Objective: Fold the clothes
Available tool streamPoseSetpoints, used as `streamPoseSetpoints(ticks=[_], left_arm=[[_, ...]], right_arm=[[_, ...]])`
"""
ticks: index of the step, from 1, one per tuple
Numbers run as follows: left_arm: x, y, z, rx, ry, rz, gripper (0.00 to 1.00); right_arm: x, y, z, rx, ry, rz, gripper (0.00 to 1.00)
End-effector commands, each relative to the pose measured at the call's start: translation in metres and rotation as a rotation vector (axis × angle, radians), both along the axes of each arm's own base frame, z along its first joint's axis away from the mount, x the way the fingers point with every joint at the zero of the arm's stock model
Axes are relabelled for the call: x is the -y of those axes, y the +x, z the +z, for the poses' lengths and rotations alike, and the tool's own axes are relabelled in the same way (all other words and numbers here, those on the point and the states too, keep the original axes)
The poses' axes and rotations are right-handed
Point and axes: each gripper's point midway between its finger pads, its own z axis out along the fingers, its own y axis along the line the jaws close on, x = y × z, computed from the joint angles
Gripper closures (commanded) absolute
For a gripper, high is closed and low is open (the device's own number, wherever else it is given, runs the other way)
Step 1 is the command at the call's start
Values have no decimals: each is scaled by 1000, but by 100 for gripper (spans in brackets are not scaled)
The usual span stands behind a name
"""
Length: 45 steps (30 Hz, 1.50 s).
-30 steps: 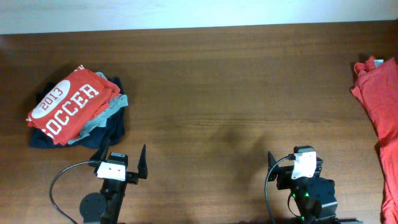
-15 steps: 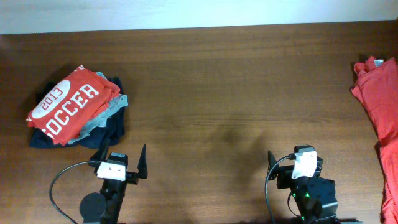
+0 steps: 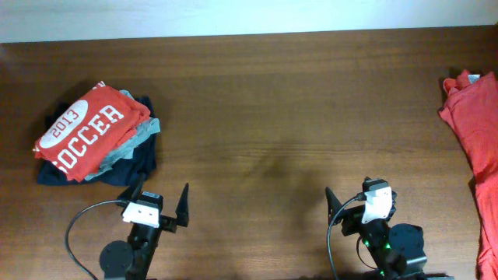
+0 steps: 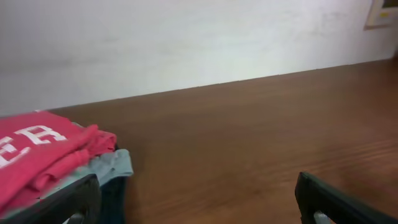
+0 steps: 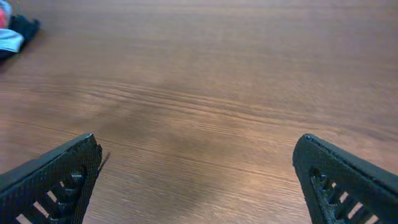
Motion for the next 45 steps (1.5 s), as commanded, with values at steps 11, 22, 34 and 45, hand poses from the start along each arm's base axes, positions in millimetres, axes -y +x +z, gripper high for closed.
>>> streamPoseSetpoints(ticks=[11, 22, 34, 45], left_arm=[[-13, 15, 101, -164, -35, 82, 1], [-1, 77, 136, -535, -46, 11, 1], [15, 90, 77, -783, -95, -76, 1], [15, 89, 73, -799, -96, -76, 1]], right_arm=[[8, 13, 117, -23, 44, -75, 2], [-10, 55, 134, -446, -12, -24, 1], [113, 41, 65, -817, 295, -674, 1], [253, -57, 42, -852, 656, -1295, 1]])
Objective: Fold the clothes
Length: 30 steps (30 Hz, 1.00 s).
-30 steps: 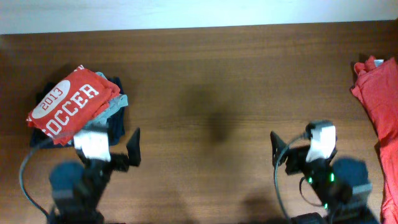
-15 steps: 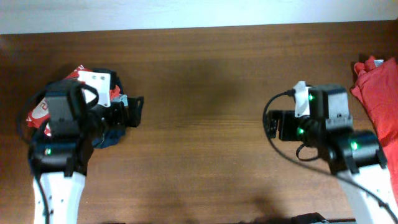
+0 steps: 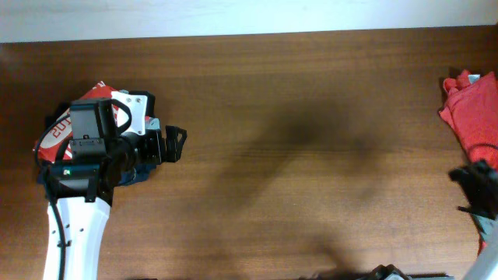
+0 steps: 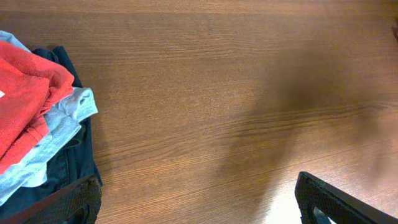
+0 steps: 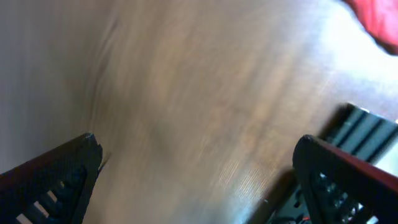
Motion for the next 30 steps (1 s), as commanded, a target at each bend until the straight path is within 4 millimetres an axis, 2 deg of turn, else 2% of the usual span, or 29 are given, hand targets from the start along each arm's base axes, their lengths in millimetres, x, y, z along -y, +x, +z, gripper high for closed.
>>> streamPoseSetpoints(ticks=[1, 5, 8, 9, 10, 11, 13, 20, 24, 26, 30], left_arm=[[4, 1, 6, 14, -9, -21, 1], [4, 0, 4, 7, -8, -21, 1], [4, 0, 4, 6, -8, -21, 1], [4, 0, 4, 7, -8, -21, 1], [4, 0, 5, 9, -7, -21, 1], [3, 1, 5, 12, -3, -21, 1], [3, 2, 5, 16, 1, -18, 1], [2, 5, 8, 40, 16, -25, 1], [2, 7, 10, 51, 16, -25, 1], [1, 7, 9, 50, 16, -25, 1], [2, 7, 10, 51, 16, -25, 1]], right_arm=[[30, -17, -7, -17, 30, -149, 1], [50, -18, -29, -45, 85, -208, 1], [60, 2, -44, -16, 110, -123, 1], [64, 14, -47, 22, 112, -77, 1], [69, 51, -50, 144, 113, 72, 0], [74, 73, -51, 219, 111, 116, 0], [80, 97, -49, 285, 81, 164, 7], [86, 170, -52, 347, -138, 422, 8], [95, 195, -82, 258, -231, 432, 5], [98, 206, -104, 219, -255, 452, 4], [109, 212, -139, 162, -272, 438, 3]])
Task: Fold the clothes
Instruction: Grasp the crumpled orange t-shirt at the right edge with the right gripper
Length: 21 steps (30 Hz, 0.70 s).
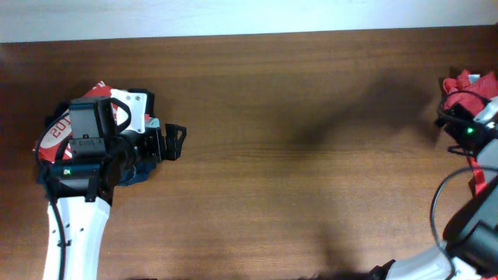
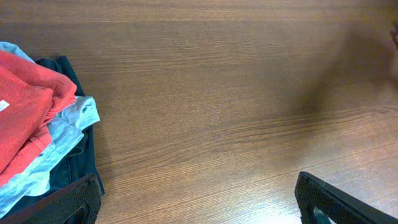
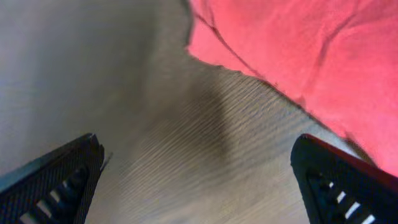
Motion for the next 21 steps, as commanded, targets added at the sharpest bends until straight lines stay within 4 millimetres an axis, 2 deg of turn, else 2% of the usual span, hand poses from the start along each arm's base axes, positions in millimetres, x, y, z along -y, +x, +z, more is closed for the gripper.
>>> streamPoseSetpoints(ticks=[1, 4, 12, 18, 20, 21], left_arm=[[2, 2, 6, 24, 12, -22, 1], [2, 2, 6, 23, 12, -22, 1], [2, 2, 6, 22, 12, -22, 1], [2, 1, 5, 18, 12, -23, 1], [2, 0, 5, 16, 11, -23, 1], [2, 1, 5, 16, 11, -23, 1]], right_arm=[[21, -3, -31, -91, -77, -52, 3], [38, -8, -43, -133, -140, -110, 3], [52, -6, -44, -131, -200, -140, 4], [62, -21, -69, -200, -202, -182, 7], [63, -24, -74, -213, -194, -184, 10], [63, -24, -74, -214, -195, -181, 16]])
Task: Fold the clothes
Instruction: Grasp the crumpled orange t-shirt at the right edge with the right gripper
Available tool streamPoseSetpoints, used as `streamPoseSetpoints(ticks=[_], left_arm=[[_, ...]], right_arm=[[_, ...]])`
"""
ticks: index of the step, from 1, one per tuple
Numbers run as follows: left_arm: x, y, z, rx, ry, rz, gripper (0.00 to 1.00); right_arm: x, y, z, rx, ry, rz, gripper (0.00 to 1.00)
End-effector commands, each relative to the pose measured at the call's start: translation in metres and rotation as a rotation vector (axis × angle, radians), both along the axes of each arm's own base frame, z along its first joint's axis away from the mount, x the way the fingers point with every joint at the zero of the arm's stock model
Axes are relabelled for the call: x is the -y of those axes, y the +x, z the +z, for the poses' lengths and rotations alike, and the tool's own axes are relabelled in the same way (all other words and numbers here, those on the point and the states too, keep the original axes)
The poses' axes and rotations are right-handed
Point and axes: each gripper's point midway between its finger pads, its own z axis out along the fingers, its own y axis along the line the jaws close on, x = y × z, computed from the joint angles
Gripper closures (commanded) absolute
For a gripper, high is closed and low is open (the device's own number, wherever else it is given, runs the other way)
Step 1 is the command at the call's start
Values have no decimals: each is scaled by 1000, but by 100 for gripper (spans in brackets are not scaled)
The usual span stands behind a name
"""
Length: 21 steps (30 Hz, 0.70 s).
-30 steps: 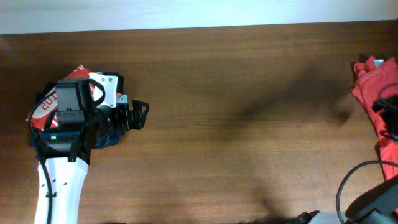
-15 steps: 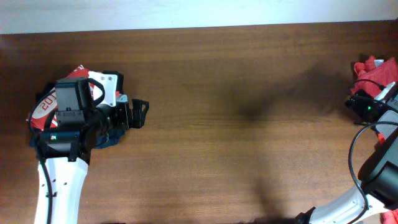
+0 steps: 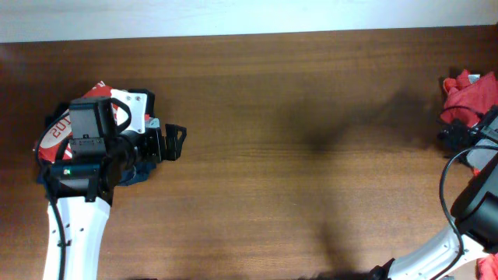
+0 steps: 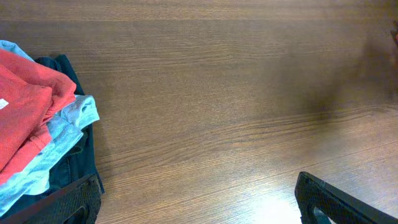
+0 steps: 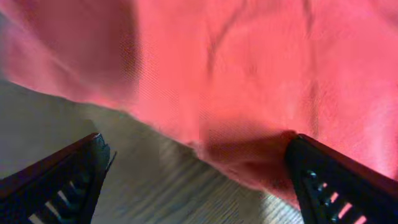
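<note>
A crumpled red garment [image 3: 468, 99] lies at the table's right edge, and it fills the right wrist view [image 5: 249, 81]. My right gripper [image 5: 198, 183] is open low over its near hem, cloth lying between the fingers. A folded stack [image 3: 58, 132] with a red soccer shirt on top sits at the left. My left gripper [image 3: 173, 144] is open just right of that stack [image 4: 37, 143], holding nothing.
Brown wooden table [image 3: 272, 155] runs between the two piles. A white wall borders its far edge. The right arm's cable [image 3: 451, 202] loops along the right side.
My right gripper has come down from beside the red garment's edge onto the cloth, which is bunched a little. The left arm has stayed still.
Both grippers were parked open at the table's front edge. Then the left gripper stood by the folded stack and the right one near the table's right edge. Then the right gripper hovered at the red garment's edge, and now sits on it.
</note>
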Motion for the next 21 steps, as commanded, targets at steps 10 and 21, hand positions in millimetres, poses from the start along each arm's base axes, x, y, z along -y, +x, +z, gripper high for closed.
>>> streamPoseSetpoints(ticks=[10, 21], left_arm=[[2, 1, 5, 21, 12, -23, 1], [2, 4, 8, 36, 13, -22, 1]], right_arm=[[4, 21, 60, 143, -24, 26, 67], [-118, 63, 292, 678, -22, 421, 96]])
